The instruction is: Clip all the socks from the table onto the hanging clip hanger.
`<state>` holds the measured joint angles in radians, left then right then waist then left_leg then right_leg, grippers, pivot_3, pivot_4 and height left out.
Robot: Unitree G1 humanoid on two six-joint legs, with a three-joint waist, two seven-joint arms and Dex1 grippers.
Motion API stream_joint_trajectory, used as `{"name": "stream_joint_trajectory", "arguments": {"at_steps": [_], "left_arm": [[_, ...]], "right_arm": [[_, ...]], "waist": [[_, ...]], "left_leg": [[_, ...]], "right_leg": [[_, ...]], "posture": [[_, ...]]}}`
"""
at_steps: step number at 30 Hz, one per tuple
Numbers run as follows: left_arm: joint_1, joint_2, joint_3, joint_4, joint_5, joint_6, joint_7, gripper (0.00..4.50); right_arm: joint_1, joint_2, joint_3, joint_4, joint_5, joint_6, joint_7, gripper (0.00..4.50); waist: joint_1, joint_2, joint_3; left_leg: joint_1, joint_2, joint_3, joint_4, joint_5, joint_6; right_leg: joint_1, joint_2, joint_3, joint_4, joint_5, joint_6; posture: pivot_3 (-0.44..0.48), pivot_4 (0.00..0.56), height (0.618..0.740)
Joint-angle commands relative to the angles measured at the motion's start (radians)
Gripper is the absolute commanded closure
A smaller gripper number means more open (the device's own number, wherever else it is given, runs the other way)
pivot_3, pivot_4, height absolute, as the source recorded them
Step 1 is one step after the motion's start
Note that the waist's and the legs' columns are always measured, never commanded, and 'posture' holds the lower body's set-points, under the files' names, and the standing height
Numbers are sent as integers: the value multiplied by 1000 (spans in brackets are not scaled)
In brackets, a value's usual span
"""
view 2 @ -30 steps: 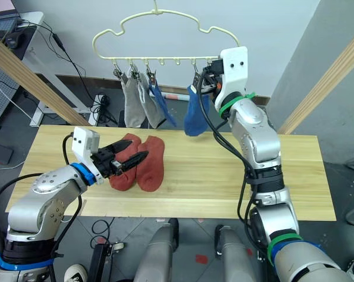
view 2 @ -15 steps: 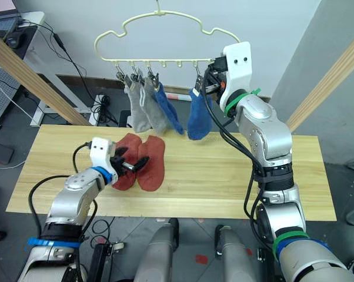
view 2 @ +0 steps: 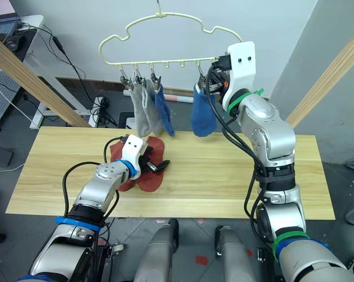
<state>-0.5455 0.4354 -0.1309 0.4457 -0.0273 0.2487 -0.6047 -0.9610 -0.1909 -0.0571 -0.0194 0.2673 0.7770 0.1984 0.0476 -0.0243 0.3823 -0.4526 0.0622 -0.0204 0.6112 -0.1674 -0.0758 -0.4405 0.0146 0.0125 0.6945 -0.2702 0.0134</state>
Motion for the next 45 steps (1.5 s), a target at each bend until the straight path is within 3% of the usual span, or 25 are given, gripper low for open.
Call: {"name": "stream_joint_trajectory", "arguments": {"at_steps": [1, 10, 14, 19, 25, 35, 45], "left_arm": [[58, -11, -49, 11, 21, 8, -51, 1155], [93, -41, -14, -58, -23, -13, -73, 3750], [98, -113, 27, -160, -113, -61, -101, 4471], [66, -286, 91, -325, -258, -80, -51, 4471], [39, -399, 81, -404, -289, -122, 3, 4471], [-14, -415, 34, -303, -142, -353, 71, 4471], [-65, -410, 39, -223, -75, -501, 139, 4471]], "right_arm": [[-4, -11, -34, -11, 13, 49, -16, 4500], [-21, -5, -63, -7, 36, 97, -38, 4500], [-32, -2, -89, -2, 51, 124, -47, 4500], [-50, 21, -156, -15, 102, 219, -92, 4500], [-93, 69, -273, -43, 183, 384, -178, 4500], [-176, 172, -477, -67, 249, 602, -346, 4500], [-194, 198, -527, -82, 238, 661, -401, 4500]], "waist": [[0, 0, -1], [0, 0, -1], [1, 0, -1], [4, 0, 0], [-1, 0, 0], [0, 0, 0], [0, 0, 0]], "left_leg": [[0, 0, 0, 0, 0, 0], [0, 0, 0, 0, 0, 0], [-1, 0, 0, 0, 0, 0], [-5, 0, -2, 0, 0, 1], [-6, 0, -3, 0, 0, 1], [-8, -1, -3, 0, 0, 2], [-12, -2, -5, 0, -1, 4]], "right_leg": [[0, 0, 0, 0, 0, 0], [0, 0, 1, 0, 0, 0], [0, 0, 0, -1, 0, 0], [0, 0, -1, -5, 0, 0], [0, 0, -2, -6, 0, 0], [0, 0, -3, -9, 0, 0], [-1, -1, -5, -14, 0, 0]], "posture": [[76, 401, 740], [77, 401, 740], [79, 406, 740], [77, 410, 740], [76, 411, 740], [35, 412, 740], [24, 416, 740]]}}
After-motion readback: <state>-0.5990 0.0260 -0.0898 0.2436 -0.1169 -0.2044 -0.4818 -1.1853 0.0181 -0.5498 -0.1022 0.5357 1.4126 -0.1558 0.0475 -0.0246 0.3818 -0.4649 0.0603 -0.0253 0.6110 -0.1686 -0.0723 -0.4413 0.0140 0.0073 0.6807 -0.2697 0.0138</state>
